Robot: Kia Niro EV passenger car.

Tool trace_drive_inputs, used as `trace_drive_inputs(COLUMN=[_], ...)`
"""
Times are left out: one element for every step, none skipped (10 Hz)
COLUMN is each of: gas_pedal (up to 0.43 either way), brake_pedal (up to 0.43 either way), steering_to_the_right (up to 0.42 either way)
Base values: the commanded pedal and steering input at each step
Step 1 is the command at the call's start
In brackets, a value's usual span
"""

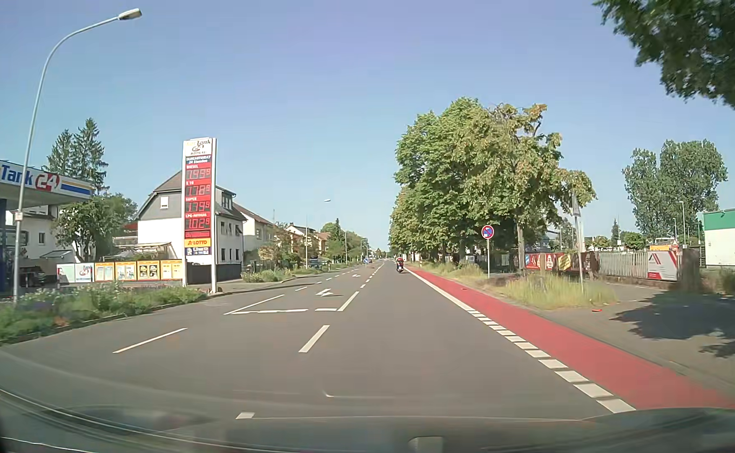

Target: Follow the waypoints while adhering to traffic rules and regulations

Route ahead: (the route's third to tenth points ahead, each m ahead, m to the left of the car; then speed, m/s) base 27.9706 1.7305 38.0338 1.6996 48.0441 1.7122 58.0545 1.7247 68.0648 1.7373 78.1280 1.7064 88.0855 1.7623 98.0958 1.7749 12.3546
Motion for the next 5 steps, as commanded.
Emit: trace_drive_inputs(gas_pedal=[0.067, 0.067, 0.059, 0.059, 0.059], brake_pedal=[0.018, 0.018, 0.018, 0.018, 0.018], steering_to_the_right=[-0.002, -0.002, -0.001, -0.002, -0.001])
